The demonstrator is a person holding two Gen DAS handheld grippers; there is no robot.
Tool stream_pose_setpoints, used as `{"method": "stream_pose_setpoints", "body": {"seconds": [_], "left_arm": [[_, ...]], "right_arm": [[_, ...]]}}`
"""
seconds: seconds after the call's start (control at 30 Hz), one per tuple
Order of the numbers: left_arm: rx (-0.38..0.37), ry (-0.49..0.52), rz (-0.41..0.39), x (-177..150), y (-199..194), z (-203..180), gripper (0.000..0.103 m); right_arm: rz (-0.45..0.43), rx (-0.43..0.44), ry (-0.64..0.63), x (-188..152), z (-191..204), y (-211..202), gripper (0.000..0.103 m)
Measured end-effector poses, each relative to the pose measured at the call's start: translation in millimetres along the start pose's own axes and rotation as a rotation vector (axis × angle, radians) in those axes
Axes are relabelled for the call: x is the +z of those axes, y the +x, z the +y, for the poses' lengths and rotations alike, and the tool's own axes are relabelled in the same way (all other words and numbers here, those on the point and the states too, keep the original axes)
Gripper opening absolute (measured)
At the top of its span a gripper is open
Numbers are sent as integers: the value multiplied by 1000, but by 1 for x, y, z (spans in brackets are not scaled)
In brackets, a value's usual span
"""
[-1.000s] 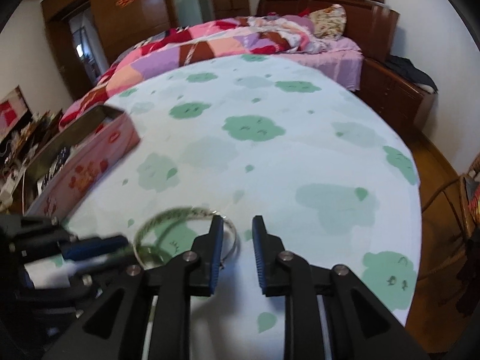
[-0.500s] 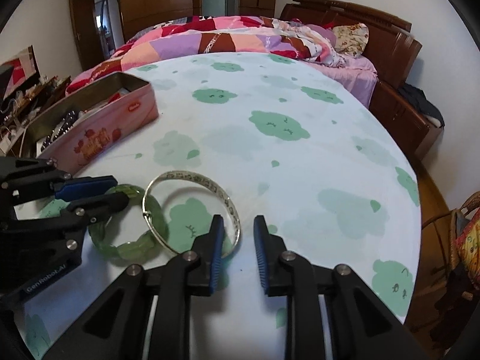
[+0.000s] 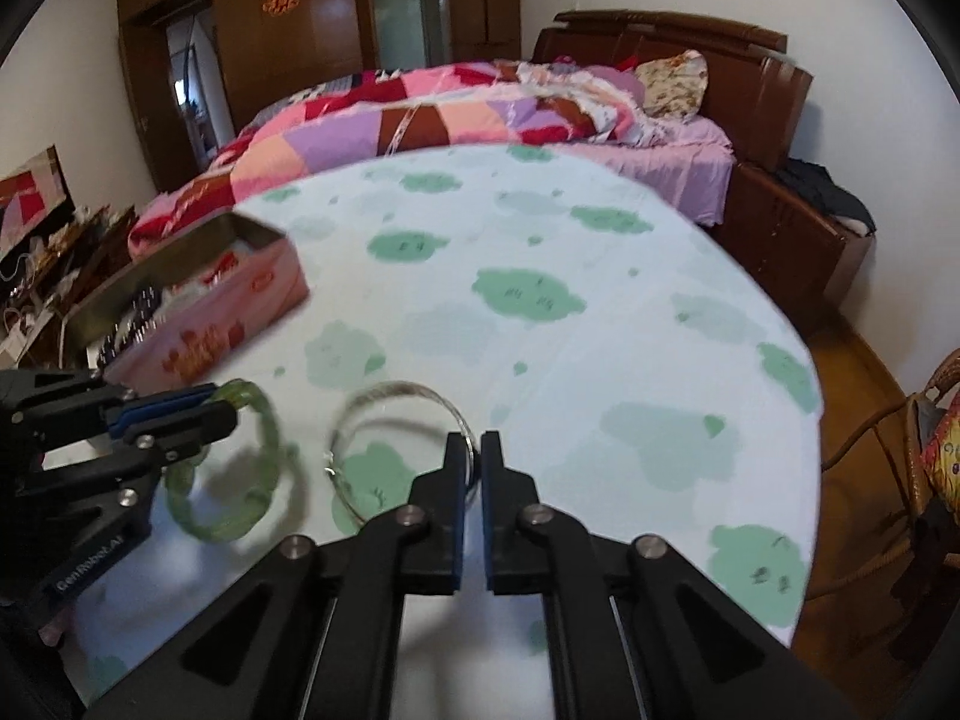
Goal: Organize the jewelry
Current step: 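Grasp the green jade bangle with the left tool while the right tool grasps the silver bangle, then carry both bangles into the pink tin and open both tools to release them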
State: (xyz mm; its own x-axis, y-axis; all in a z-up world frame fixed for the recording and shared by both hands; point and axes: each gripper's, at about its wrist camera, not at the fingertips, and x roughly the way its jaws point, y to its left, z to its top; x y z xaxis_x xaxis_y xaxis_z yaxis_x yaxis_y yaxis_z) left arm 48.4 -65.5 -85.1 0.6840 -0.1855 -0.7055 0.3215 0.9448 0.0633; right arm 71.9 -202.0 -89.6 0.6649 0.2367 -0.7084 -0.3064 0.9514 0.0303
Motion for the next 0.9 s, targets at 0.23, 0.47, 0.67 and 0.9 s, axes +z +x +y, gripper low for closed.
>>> {"method": "stream_pose_setpoints", "body": {"seconds": [0.23,0.47,0.67,0.9], "left_arm": [[18,-5,-84,7,-32,4,5],[42,-54,-121,14,-53,24,5],[61,-103,-130,14,-64,43,5],[81,-151,-140,12,-71,67,5]], "right_arm": [[-75,4,20,16,1,-23,6],[-122,28,23,26,12,-37,6],[-147,59,35,34,21,-41,6],[-163,91,31,46,37,-41,6]]}}
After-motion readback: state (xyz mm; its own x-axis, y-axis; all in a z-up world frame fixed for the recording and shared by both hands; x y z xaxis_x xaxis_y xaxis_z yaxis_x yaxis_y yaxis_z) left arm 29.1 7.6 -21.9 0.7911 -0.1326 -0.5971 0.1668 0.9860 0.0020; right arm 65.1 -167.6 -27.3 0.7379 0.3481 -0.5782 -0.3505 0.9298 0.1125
